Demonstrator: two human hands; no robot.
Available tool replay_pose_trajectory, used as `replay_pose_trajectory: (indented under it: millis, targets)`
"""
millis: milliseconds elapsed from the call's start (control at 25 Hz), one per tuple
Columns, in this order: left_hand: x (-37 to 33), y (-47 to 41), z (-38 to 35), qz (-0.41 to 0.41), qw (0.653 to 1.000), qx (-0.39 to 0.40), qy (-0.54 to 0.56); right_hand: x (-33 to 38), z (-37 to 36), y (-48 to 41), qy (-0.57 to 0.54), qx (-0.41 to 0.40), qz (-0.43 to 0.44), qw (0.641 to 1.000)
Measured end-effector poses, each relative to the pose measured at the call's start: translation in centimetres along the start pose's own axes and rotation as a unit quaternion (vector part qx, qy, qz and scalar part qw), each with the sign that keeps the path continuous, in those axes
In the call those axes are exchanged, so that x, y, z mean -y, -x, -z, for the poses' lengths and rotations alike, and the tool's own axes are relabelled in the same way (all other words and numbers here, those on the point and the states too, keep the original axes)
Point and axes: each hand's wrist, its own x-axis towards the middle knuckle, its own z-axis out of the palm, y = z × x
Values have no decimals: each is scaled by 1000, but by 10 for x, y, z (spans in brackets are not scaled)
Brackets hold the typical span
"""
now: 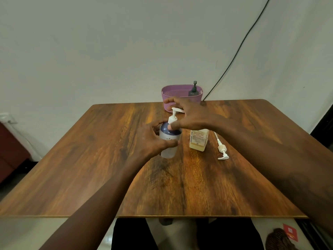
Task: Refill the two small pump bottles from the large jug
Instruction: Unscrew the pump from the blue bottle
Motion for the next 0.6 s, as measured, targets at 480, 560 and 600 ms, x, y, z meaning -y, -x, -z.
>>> replay_pose_trajectory:
  millis: [480,560,600]
  targets:
    - [32,-6,2,53,994,82,-39,2,10,0,45,-18,59,997]
    - [43,-3,3,85,993,76,-43,1,17,0,34,-45,66,996]
    - [49,-2,3,106,991,69,-43,-1,20,1,23,-59,69,996]
